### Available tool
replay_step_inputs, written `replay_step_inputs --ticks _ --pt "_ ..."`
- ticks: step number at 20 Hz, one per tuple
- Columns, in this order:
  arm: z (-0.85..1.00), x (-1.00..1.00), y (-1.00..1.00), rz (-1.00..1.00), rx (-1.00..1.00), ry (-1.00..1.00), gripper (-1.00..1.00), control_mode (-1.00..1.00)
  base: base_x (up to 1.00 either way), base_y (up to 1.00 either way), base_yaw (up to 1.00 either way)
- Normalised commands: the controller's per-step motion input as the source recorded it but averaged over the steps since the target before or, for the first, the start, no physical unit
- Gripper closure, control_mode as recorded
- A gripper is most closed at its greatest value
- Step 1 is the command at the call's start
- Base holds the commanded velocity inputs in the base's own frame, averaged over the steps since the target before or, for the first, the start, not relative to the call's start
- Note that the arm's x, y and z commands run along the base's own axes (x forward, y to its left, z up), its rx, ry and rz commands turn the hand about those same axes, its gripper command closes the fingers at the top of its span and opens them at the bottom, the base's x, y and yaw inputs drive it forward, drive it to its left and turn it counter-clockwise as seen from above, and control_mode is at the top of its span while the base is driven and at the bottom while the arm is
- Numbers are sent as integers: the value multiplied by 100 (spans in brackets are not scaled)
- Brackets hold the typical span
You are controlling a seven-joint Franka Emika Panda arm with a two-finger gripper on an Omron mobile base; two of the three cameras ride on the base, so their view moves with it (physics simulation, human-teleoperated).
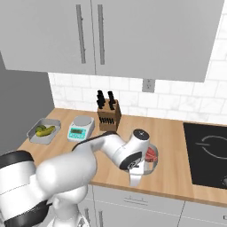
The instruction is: Take the meat container that has the steak and place it on the second highest rack of the freezer. Then take the vegetable container that has the lime and cucumber and place it on the highest rack of the freezer.
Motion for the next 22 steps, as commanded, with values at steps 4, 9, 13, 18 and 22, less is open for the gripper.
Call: replay_step_inputs --ticks 4,9,13,18,22 --pt "0 29 -1 0 0 0 -100 -100 0 0 0" --pt "-4 25 -4 0 0 0 -100 -100 0 0 0" --pt "-19 15 -4 0 0 0 -100 -100 0 0 0" --pt "-28 44 0 -2 0 0 -100 -100 0 0 0" --pt "-34 41 -1 -3 0 0 -100 -100 0 0 0"
